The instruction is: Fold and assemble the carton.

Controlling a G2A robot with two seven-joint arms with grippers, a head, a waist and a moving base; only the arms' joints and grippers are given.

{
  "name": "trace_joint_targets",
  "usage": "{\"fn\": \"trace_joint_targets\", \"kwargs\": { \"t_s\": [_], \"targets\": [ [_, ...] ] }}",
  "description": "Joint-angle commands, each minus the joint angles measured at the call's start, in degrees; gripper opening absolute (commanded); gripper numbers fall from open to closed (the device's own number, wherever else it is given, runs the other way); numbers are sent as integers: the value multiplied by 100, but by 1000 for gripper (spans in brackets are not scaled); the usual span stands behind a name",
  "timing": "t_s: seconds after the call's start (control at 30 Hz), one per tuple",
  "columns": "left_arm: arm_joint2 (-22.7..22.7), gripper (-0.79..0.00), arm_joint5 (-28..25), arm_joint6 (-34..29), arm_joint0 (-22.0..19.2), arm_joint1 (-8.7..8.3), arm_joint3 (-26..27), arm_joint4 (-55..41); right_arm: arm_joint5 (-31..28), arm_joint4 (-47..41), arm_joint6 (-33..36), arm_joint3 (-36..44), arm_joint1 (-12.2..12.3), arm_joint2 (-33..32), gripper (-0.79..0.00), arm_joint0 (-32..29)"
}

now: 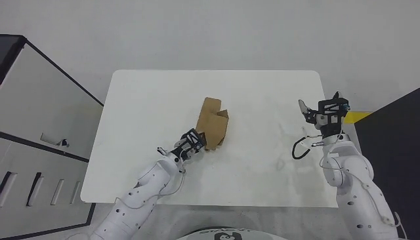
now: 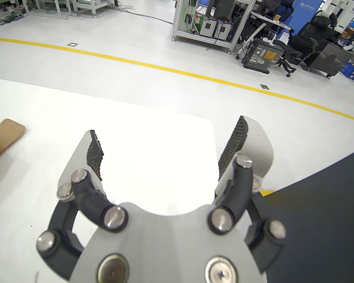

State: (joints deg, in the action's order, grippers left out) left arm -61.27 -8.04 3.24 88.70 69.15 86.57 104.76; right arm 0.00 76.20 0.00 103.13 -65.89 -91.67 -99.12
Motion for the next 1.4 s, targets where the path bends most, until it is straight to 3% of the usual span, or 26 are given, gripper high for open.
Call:
{"fn": "trace_joint_targets", "kwargs": {
  "t_s": [0.0, 0.4, 0.63, 0.77, 0.87, 0.97, 1.1, 1.37],
  "targets": [
    [-121, -785, -118, 50, 83, -40, 207, 41, 0, 0, 0, 0, 0, 0, 0, 0],
    [-853, -785, -1032, 219, 816, -304, 1874, 569, 0, 0, 0, 0, 0, 0, 0, 0],
    [-844, -785, -1038, 216, 804, -304, 1874, 564, -69, -61, 38, -1, -1, 10, 0, 2],
    [-941, -785, -1344, 348, 759, -339, 1975, 502, -1388, -522, 659, 93, 74, -224, 0, 52],
    [-1075, -785, -1753, 480, 750, -386, 2056, 455, -2525, -1226, 1542, 180, 158, -546, 0, 124],
    [-1179, -785, -2033, 530, 734, -421, 2149, 382, -3280, -2074, 2479, 194, 234, -818, 0, 262],
    [-1191, -785, -2121, 472, 733, -437, 2315, 323, -3791, -3259, 3696, 74, 316, -913, 0, 499],
    [-1189, -785, -2058, 398, 708, -442, 2330, 461, -3861, -3498, 3700, 7, 311, -818, 0, 459]
  ]
}}
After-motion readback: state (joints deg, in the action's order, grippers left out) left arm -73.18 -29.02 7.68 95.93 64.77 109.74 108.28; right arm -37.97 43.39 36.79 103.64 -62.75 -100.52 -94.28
